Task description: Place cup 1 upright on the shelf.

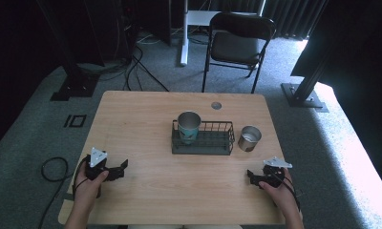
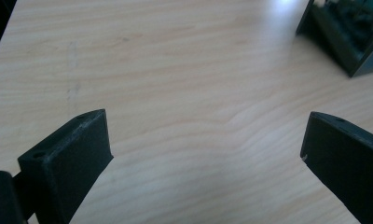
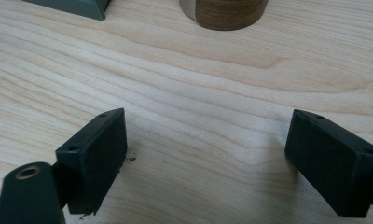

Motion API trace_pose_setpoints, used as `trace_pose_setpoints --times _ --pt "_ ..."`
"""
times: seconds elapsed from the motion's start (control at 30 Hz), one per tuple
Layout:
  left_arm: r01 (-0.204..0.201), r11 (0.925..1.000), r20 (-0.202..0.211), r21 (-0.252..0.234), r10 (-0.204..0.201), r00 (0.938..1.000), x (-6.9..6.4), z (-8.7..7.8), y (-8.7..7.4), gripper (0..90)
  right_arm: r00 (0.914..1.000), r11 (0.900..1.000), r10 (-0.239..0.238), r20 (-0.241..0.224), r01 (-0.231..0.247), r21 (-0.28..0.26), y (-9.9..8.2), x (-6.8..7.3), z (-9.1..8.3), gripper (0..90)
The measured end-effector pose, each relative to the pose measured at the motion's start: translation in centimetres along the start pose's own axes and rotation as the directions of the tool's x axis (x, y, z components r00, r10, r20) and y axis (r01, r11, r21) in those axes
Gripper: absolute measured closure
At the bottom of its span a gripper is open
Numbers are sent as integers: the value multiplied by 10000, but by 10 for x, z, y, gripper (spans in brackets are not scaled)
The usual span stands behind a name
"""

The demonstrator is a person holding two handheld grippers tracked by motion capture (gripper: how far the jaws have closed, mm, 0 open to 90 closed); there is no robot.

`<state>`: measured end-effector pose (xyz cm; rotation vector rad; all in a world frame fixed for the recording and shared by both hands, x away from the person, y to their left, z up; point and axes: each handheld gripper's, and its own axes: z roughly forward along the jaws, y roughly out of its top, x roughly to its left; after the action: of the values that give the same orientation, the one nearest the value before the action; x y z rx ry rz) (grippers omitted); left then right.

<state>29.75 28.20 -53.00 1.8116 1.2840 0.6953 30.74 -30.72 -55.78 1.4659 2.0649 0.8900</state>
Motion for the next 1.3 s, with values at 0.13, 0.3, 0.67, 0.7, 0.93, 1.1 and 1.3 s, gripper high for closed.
trace_pose_setpoints --times 0.13,0.3,0.67,0.7,0.93,1.1,1.3 --pt "131 9998 43 147 -131 9999 4 -4 -7 23 10000 10000 -4 0 4 -2 0 0 0 124" --pt "-34 9986 -237 527 46 9997 10 -9 -12 23 10000 10000 -4 0 4 -2 0 0 0 124" --pt "303 9931 -695 1135 -225 9973 19 -12 -28 23 10000 10000 -1 0 1 1 0 0 0 124" --pt "255 9920 -853 1238 -150 9962 21 -13 -29 23 10000 10000 -1 0 1 1 0 0 0 124" --pt "779 9825 -1395 1694 -543 9887 31 -18 -39 23 10000 10000 1 -1 -1 3 0 0 0 124" --pt "807 9796 -1585 1843 -514 9860 33 -21 -41 23 10000 10000 -2 -2 2 2 0 0 0 124" --pt "1070 9681 -1769 2266 -672 9819 32 -22 -43 23 10000 10000 -4 -1 4 0 0 0 0 124"
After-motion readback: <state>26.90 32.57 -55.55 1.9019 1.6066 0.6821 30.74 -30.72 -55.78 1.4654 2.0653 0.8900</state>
